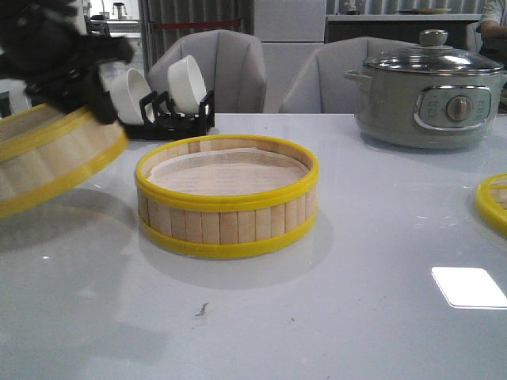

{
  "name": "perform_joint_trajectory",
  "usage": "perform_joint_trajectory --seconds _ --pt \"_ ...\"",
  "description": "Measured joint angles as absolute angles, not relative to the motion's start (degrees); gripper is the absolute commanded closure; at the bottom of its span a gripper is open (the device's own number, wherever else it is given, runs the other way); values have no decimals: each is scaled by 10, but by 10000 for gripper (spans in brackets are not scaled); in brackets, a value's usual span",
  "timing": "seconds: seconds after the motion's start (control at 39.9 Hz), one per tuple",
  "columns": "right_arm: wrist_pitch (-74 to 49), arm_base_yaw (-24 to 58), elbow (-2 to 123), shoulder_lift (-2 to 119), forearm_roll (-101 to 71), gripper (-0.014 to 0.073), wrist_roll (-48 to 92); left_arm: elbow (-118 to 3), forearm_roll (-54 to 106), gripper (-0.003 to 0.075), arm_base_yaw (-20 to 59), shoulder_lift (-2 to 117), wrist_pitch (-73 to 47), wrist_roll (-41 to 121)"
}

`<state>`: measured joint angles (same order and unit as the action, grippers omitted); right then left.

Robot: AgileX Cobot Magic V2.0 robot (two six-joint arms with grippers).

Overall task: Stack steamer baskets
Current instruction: 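Grip the basket rim with the left gripper and lift it over the center basket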

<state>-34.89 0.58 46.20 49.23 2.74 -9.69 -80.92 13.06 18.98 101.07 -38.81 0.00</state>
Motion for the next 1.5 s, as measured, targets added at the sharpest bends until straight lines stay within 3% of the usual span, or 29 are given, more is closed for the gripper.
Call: perform_joint_trajectory --seconds 0.3,0.5,0.85,1.5 --pt "-347 6 462 492 27 169 -97 -922 137 633 335 1022 -408 0" --pt "-347 6 462 492 27 169 -97 -978 139 633 382 1075 -416 0" --pt "-347 6 462 492 27 169 -97 -1035 146 633 403 1164 -439 0" --pt "-347 6 462 492 27 169 -97 -1039 125 633 403 1168 -467 -6"
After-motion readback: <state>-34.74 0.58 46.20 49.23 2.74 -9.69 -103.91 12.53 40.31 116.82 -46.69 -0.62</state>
